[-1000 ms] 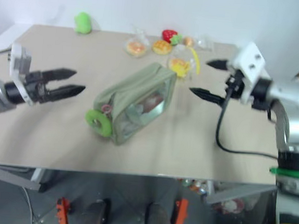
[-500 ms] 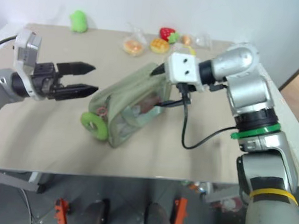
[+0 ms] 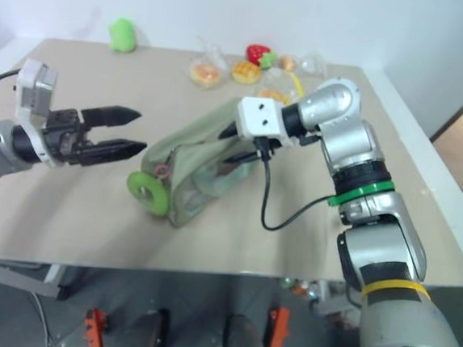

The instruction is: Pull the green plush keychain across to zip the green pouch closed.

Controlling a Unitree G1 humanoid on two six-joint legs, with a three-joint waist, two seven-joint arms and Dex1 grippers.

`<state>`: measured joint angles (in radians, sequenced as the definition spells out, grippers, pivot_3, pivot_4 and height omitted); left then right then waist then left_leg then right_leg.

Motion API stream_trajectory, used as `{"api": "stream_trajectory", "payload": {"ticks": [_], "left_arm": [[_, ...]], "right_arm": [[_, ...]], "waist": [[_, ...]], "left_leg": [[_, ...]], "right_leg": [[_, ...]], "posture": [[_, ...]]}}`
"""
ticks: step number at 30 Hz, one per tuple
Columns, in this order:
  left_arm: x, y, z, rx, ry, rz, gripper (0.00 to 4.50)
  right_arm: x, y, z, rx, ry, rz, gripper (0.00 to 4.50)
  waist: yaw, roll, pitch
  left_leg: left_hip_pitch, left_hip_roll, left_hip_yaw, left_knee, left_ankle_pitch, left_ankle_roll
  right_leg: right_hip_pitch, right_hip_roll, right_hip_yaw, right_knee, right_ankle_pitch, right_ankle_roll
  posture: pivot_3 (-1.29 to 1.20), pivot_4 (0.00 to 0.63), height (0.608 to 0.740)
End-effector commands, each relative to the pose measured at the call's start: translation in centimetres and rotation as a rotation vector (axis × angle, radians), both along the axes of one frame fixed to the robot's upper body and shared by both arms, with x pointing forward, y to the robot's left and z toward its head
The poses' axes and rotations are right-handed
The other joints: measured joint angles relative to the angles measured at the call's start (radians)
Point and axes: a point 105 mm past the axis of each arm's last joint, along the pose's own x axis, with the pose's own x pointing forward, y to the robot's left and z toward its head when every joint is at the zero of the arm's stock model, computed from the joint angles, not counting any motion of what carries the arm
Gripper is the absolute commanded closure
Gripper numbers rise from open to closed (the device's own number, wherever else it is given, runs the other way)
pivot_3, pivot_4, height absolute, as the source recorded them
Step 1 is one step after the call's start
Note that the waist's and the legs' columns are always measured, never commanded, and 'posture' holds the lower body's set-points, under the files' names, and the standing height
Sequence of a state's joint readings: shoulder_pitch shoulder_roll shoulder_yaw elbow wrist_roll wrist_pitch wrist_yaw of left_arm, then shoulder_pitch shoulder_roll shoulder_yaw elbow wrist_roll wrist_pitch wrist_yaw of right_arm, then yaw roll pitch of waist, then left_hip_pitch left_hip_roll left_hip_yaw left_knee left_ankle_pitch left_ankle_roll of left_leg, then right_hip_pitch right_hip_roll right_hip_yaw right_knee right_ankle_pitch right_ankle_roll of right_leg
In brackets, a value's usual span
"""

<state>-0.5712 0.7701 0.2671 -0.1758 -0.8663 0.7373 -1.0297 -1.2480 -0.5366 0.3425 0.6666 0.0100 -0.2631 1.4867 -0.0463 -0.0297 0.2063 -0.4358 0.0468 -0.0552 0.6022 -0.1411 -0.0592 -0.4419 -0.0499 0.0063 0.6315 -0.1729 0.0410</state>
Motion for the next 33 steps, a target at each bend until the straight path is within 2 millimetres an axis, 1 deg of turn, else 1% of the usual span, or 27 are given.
{"api": "stream_trajectory", "payload": {"ticks": [1,2,3,7,11,13,14,16,18,21,23,25,28,30,33], "left_arm": [[-0.8,0.4,1.2,-0.016,-0.051,0.006,0.0],[-0.7,0.4,1.1,-0.017,-0.051,0.009,0.0],[-0.7,0.4,1.1,-0.019,-0.049,0.01,0.0],[-0.7,0.4,0.6,-0.025,-0.042,0.012,0.0],[-0.6,0.3,0.2,-0.042,-0.041,0.018,0.0],[-0.7,0.3,0.2,-0.05,-0.043,0.019,0.0],[-0.7,0.2,0.1,-0.061,-0.044,0.02,0.0],[-0.9,0.2,0.0,-0.077,-0.044,0.025,0.0],[-0.9,0.2,-0.2,-0.092,-0.043,0.032,0.0],[-1.0,0.0,-0.5,-0.109,-0.037,0.035,0.0],[-1.0,-0.2,-0.7,-0.111,-0.035,0.036,0.0],[-0.9,-0.2,-1.0,-0.112,-0.032,0.04,0.0],[-0.7,-0.3,-1.1,-0.112,-0.031,0.045,0.0],[-0.7,-0.3,-1.1,-0.116,-0.033,0.046,0.0],[-0.7,-0.1,-1.2,-0.113,-0.034,0.057,0.0]], "right_arm": [[0.5,-0.3,1.2,-0.003,-0.057,-0.012,3.66],[0.7,-0.4,1.2,-0.007,-0.064,-0.022,4.29],[0.9,-0.5,1.1,-0.012,-0.072,-0.033,4.46],[1.4,-1.1,0.9,-0.025,-0.079,-0.059,4.46],[1.7,-1.2,1.7,0.022,-0.07,-0.08,4.46],[2.3,-1.4,2.1,0.033,-0.091,-0.126,4.46],[2.7,-1.8,2.3,0.023,-0.109,-0.169,4.46],[3.0,-2.9,2.9,-0.006,-0.155,-0.211,4.46],[3.0,-3.7,3.5,-0.019,-0.145,-0.247,4.46],[3.4,-4.3,5.3,-0.013,-0.203,-0.313,4.46],[3.7,-4.7,5.9,-0.018,-0.215,-0.36,4.46],[3.7,-4.6,6.3,-0.028,-0.189,-0.388,4.46],[3.9,-3.8,6.6,-0.023,-0.16,-0.418,4.46],[4.2,-3.1,6.7,-0.009,-0.151,-0.439,4.46],[4.8,-1.7,6.5,0.06,-0.054,-0.508,4.46]], "waist": [[0.0,0.0,0.0],[0.0,0.0,0.0],[0.0,0.0,0.0],[0.0,0.0,0.0],[0.001,0.0,0.0],[0.001,0.0,0.0],[0.001,0.0,0.0],[0.001,0.0,0.0],[0.004,0.0,0.0],[0.007,0.0,0.0],[0.006,0.0,0.0],[0.003,0.0,0.0],[-0.002,0.0,0.0],[-0.006,0.0,0.0],[-0.007,0.0,0.0]], "left_leg": [[0.0,0.0,0.0,0.0,0.0,0.0],[0.0,0.0,0.0,0.0,0.0,0.0],[0.0,0.0,0.0,0.0,0.0,0.0],[0.0,0.0,0.0,0.0,0.001,-0.002],[0.0,0.0,0.0,0.0,0.003,-0.003],[0.0,0.0,0.0,0.0,0.004,-0.003],[0.0,0.0,0.0,0.0,0.004,-0.003],[0.0,0.0,0.0,0.0,0.005,-0.003],[0.0,0.0,0.0,0.0,0.005,-0.003],[-0.001,0.0,0.0,0.0,0.006,-0.004],[-0.001,0.0,0.0,0.0,0.006,-0.004],[-0.001,0.0,0.0,0.0,0.006,-0.004],[-0.001,0.0,0.0,-0.002,0.006,-0.004],[-0.001,0.0,0.0,-0.002,0.006,-0.004],[-0.001,0.002,0.0,-0.003,0.006,-0.004]], "right_leg": [[0.0,0.0,0.0,0.0,0.0,0.0],[0.0,0.0,0.0,0.0,0.0,0.0],[0.0,0.0,0.0,0.0,0.0,0.0],[0.001,0.0,0.0,0.0,0.0,0.0],[0.001,0.0,0.0,0.0,0.001,-0.001],[0.001,0.0,0.0,0.0,0.001,-0.001],[0.001,0.0,0.0,0.0,0.001,-0.001],[0.001,0.0,0.0,0.0,0.002,-0.001],[0.001,0.0,0.0,0.0,0.002,-0.001],[0.001,0.0,0.0,0.0,0.002,-0.001],[0.001,0.0,0.001,0.0,0.002,-0.001],[0.0,0.0,0.001,0.0,0.002,-0.001],[0.0,0.0,0.001,0.0,0.002,-0.001],[-0.001,0.0,0.001,0.0,0.002,-0.001],[-0.001,0.002,0.001,0.001,0.002,-0.001]], "posture": [[0.0,0.15,0.74],[0.0,0.15,0.74],[0.0,0.15,0.74],[0.0,0.15,0.74],[0.0,0.15,0.74],[0.0,0.15,0.74],[0.0,0.15,0.74],[0.0,0.15,0.74],[0.0,0.15,0.74],[0.0,0.15,0.74],[0.0,0.15,0.74],[0.0,0.15,0.74],[0.0,0.15,0.74],[0.0,0.15,0.74],[0.0,0.15,0.74]]}}
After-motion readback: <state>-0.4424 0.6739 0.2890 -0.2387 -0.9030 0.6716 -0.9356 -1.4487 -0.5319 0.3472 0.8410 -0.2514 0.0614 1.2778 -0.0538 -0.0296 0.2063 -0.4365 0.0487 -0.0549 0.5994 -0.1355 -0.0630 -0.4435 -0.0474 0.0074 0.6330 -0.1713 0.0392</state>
